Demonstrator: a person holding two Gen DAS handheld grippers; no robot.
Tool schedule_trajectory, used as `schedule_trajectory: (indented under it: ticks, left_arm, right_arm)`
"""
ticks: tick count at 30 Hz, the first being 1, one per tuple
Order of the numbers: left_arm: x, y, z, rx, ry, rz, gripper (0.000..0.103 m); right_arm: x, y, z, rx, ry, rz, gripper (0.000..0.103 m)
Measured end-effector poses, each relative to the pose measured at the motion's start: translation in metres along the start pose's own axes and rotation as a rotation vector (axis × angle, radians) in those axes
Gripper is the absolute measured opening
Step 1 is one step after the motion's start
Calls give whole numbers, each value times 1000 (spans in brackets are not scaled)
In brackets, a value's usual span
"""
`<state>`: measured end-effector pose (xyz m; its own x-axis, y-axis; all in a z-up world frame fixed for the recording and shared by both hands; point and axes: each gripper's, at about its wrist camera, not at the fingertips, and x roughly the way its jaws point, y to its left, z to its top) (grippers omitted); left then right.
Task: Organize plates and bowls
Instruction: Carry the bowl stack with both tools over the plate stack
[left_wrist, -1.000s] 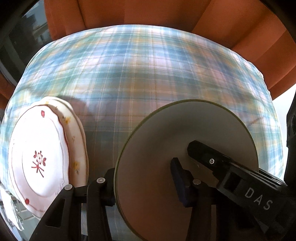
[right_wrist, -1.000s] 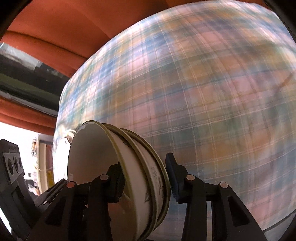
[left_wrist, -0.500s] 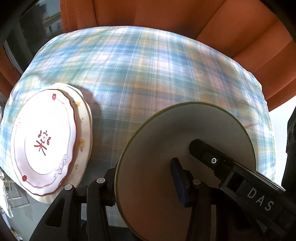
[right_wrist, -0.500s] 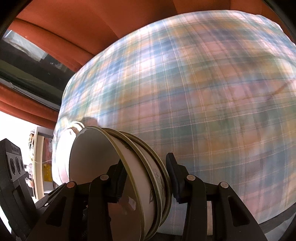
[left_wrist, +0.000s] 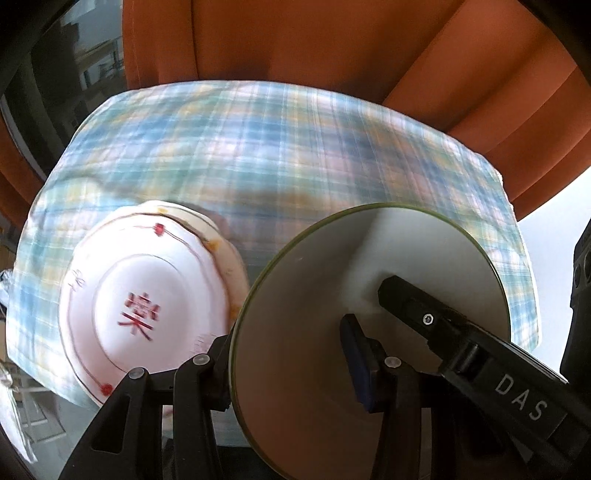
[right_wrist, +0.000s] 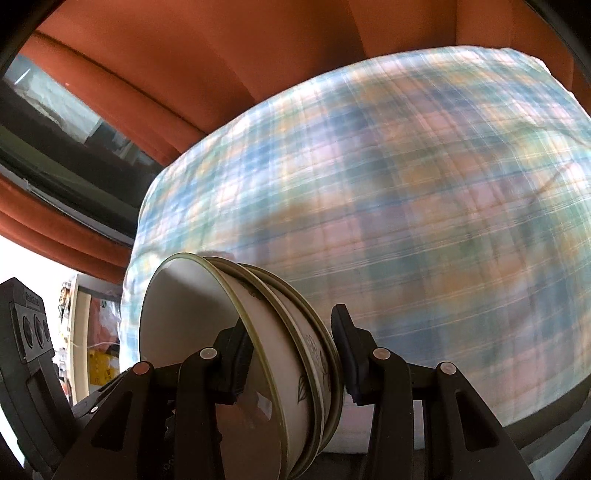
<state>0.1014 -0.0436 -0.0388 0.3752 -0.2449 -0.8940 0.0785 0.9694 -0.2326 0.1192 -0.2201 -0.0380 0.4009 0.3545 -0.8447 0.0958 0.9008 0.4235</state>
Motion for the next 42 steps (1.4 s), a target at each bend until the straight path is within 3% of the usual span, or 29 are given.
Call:
schedule_trajectory:
  ticks: [14, 26, 33, 42]
  left_arm:
    - [-35, 88, 5, 13, -45, -41, 47]
    - [-39, 155, 6, 13, -31, -40, 47]
    - [-21, 177, 8, 2, 43, -50, 47]
    - [-3, 176, 19, -3, 97, -63, 47]
  right_arm:
    - [15, 90, -19, -9, -68, -30, 44]
    - [50, 153, -38, -8, -70, -29, 44]
    - [74, 167, -47, 18, -36, -51, 44]
    - [92, 163, -42, 53, 14, -92, 44]
